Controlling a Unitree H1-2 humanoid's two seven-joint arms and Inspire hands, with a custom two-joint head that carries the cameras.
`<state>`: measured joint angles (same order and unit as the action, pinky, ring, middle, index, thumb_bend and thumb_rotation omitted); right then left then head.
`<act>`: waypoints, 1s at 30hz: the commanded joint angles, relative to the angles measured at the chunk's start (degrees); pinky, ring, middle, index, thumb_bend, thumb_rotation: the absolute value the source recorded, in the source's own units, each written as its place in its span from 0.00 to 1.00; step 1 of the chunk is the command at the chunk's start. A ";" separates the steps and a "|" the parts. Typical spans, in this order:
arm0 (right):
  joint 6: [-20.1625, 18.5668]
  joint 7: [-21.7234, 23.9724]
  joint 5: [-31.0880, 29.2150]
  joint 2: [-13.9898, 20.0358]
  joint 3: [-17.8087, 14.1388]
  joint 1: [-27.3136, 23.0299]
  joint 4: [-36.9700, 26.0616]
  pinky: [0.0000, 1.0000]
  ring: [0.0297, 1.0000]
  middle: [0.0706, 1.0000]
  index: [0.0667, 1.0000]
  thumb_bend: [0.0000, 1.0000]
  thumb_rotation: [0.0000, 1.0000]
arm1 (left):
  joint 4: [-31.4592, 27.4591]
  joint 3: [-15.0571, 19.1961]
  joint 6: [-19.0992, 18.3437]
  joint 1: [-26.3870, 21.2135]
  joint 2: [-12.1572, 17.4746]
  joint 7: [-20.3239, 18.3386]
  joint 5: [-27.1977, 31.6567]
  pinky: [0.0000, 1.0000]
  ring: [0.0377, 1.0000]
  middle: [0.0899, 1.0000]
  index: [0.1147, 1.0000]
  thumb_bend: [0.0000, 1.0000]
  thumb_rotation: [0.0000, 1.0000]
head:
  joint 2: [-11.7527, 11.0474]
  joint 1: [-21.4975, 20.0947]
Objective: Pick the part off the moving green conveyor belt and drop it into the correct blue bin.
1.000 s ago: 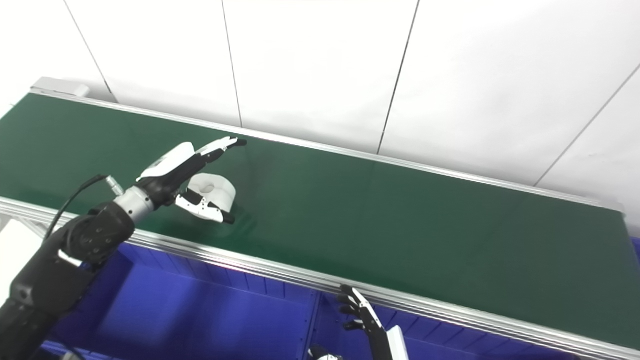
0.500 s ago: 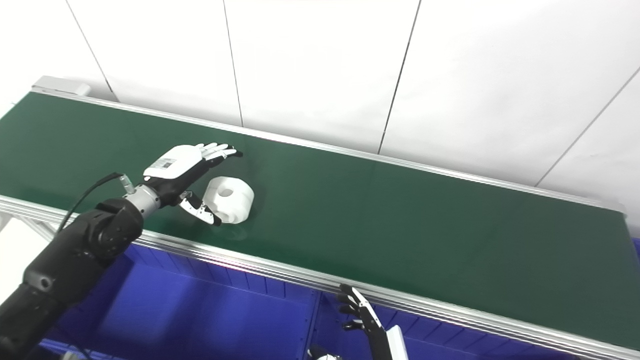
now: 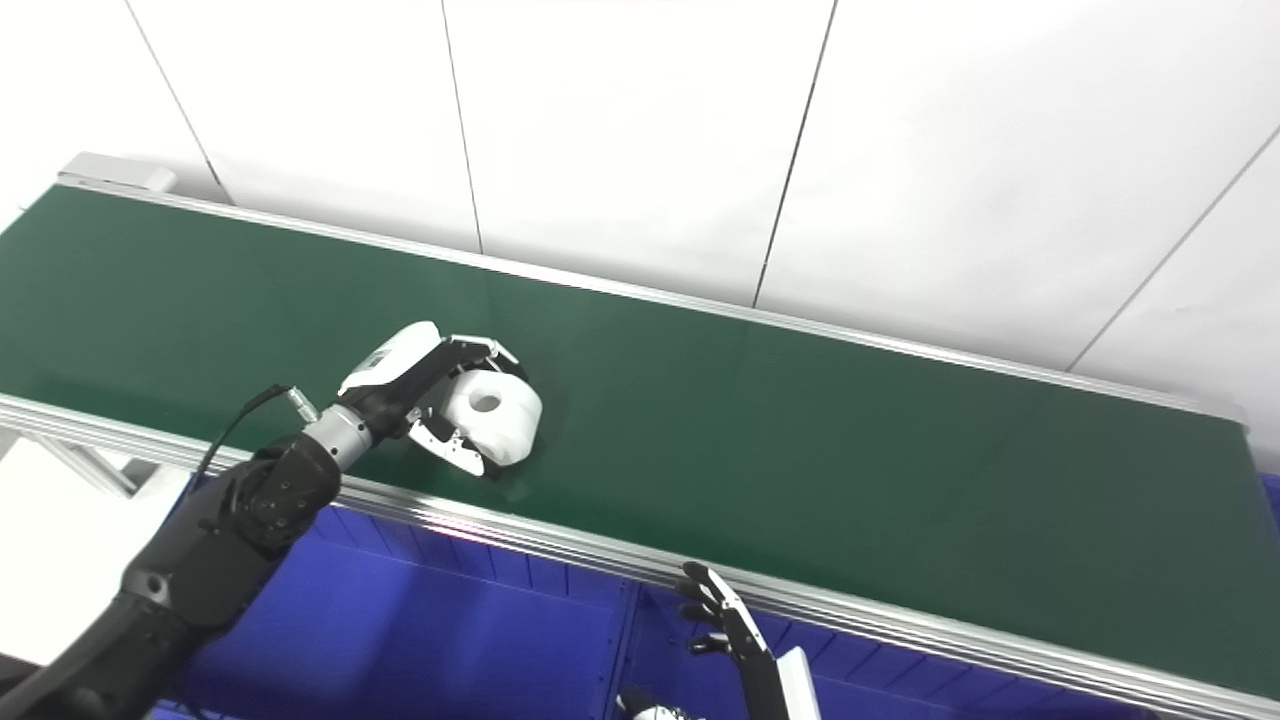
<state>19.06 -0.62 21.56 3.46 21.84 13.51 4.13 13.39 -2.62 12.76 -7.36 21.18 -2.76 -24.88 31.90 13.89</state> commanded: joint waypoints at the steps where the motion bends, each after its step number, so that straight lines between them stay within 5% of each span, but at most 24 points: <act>1: 1.44 0.01 -0.59 -0.80 -0.03 -0.07 -1.86 0.63 0.76 0.81 0.87 0.67 0.41 | -0.70 1.11 2.54 -1.82 0.29 2.12 2.10 0.41 0.44 0.39 0.48 0.51 0.00 | 0.14 -0.06; 4: 1.77 -0.17 -0.62 -0.94 -0.05 -0.05 -1.80 0.63 0.76 0.80 0.86 0.67 0.40 | -0.86 1.89 1.77 -1.65 -0.42 1.66 4.58 0.36 0.40 0.38 0.48 0.51 0.00 | 0.36 -0.28; 9: 1.41 -0.14 -0.30 -0.90 0.02 0.21 -2.38 0.62 0.76 0.80 0.86 0.66 0.40 | -1.05 2.62 1.58 -0.88 -0.81 1.39 7.01 0.43 0.46 0.41 0.47 0.51 0.00 | 0.90 -0.78; 15: 0.65 -0.08 -0.03 -1.10 0.11 1.26 -4.04 0.62 0.76 0.80 0.87 0.66 0.41 | -4.23 3.74 4.50 2.28 0.43 1.34 9.23 0.41 0.44 0.40 0.47 0.51 0.00 | 3.46 -3.20; 20: -0.81 0.53 0.18 -1.15 0.18 2.34 -6.64 0.64 0.77 0.81 0.87 0.66 0.43 | -13.47 4.70 3.50 8.59 0.64 -0.36 11.42 0.43 0.45 0.41 0.47 0.51 0.00 | 6.11 -5.79; 24: -2.97 1.11 0.39 -1.04 0.06 3.49 -9.66 0.66 0.78 0.81 0.87 0.67 0.46 | -18.12 3.60 8.30 14.69 0.88 -1.56 12.12 0.42 0.45 0.41 0.47 0.51 0.00 | 9.04 -8.51; 30: -4.72 1.43 -0.11 -0.85 -0.44 5.12 -12.60 0.67 0.78 0.81 0.87 0.66 0.46 | -21.66 0.16 9.61 21.69 -0.61 -3.40 10.49 0.41 0.45 0.41 0.47 0.51 0.00 | 11.22 -11.06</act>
<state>14.87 0.60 21.82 3.03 21.55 18.28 -6.28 -5.65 -2.14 20.08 14.29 20.72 -6.21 -14.04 43.06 2.82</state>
